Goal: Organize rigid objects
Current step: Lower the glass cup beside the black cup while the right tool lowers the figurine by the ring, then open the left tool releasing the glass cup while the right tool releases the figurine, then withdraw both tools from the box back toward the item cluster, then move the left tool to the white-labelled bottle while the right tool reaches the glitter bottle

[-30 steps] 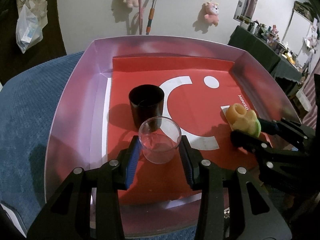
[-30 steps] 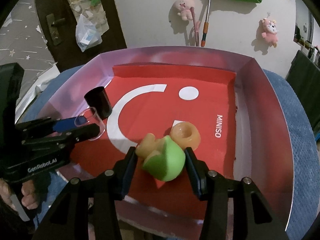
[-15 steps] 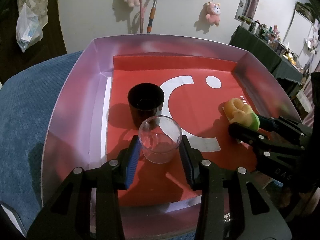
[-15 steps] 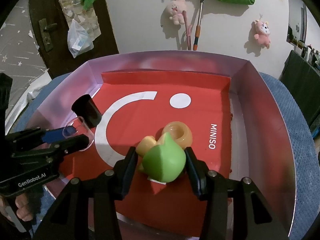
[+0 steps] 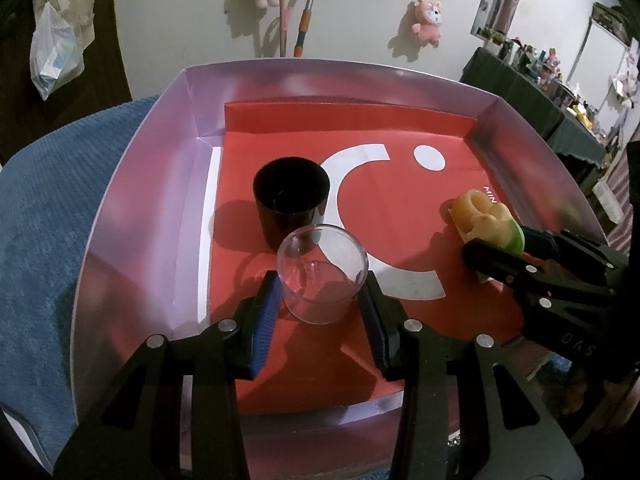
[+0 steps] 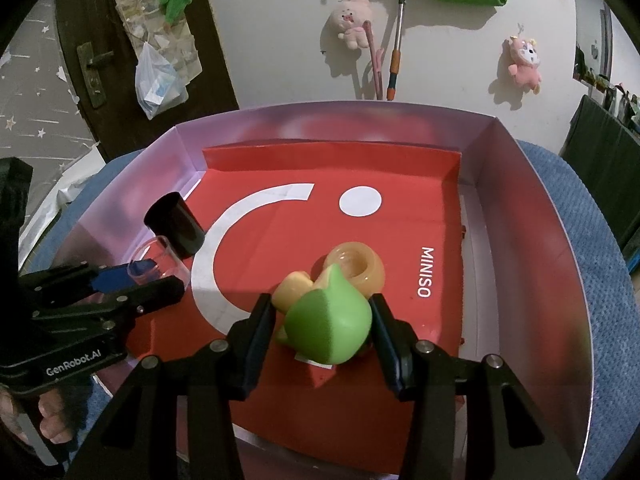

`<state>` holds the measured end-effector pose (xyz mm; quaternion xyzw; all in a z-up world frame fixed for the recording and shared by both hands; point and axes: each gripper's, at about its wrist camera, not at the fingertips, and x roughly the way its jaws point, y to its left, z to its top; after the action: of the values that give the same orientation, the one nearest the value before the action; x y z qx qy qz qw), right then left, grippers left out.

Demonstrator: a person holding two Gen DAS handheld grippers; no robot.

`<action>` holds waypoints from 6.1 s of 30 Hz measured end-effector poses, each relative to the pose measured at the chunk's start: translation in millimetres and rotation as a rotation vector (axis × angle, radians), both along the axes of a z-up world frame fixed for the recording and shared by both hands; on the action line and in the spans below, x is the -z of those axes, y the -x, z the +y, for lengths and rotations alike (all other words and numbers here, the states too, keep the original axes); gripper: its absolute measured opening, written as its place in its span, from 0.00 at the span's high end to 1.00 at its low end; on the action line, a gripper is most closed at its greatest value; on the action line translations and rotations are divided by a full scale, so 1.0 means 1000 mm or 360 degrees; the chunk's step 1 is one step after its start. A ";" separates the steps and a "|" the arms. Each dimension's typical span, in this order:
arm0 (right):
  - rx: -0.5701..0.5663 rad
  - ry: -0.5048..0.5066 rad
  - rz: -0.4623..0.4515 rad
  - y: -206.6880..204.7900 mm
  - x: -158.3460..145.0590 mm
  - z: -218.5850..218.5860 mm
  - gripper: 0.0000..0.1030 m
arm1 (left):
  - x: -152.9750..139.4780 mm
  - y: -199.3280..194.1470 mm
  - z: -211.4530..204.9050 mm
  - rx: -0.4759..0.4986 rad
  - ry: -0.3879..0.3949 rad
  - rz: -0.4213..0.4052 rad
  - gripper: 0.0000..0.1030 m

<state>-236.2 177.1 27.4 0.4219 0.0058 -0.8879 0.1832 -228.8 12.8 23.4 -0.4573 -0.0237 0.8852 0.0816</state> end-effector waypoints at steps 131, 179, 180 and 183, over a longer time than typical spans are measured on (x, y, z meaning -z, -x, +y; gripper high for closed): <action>-0.0017 0.0281 0.0256 -0.188 -0.039 0.035 0.00 | -0.035 -0.159 0.004 -0.0094 -0.0021 0.0284 0.04; -0.0090 0.0025 0.0027 -0.182 0.006 0.009 0.17 | 0.003 -0.160 0.011 0.0104 0.0007 0.0038 0.05; -0.0080 0.0017 0.0010 -0.180 0.008 0.010 0.17 | 0.004 -0.160 0.011 0.0120 0.0004 0.0033 0.05; -0.0105 0.0021 -0.0015 -0.179 0.010 0.011 0.16 | 0.003 -0.160 0.012 0.0163 -0.0004 0.0048 0.05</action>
<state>-57.3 187.6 17.1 0.4244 0.0131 -0.8795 0.2151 -68.9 25.0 20.0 -0.4445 -0.0002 0.8866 0.1279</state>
